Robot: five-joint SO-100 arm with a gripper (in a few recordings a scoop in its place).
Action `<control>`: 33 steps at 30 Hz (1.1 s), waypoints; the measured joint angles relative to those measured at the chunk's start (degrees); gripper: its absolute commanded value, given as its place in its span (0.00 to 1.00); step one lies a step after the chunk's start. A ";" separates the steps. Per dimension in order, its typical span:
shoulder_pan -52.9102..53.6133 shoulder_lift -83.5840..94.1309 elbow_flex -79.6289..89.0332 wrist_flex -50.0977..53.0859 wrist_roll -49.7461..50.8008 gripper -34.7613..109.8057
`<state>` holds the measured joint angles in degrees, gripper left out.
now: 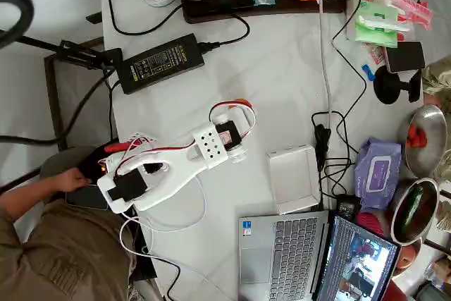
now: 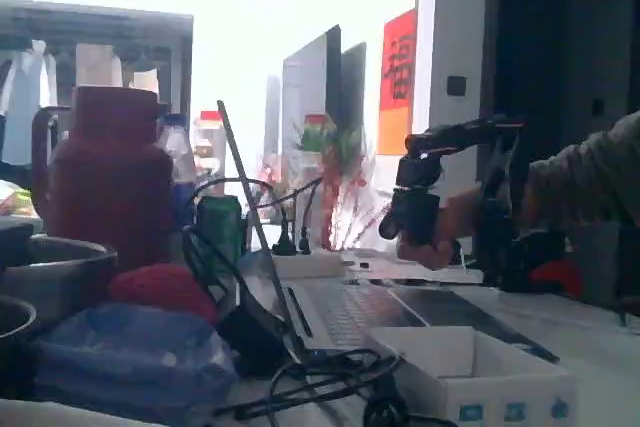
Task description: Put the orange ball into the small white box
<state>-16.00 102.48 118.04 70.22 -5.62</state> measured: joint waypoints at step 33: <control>-0.70 -12.66 -0.44 -8.44 -0.09 0.38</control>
<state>-16.70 89.82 117.60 61.79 -5.71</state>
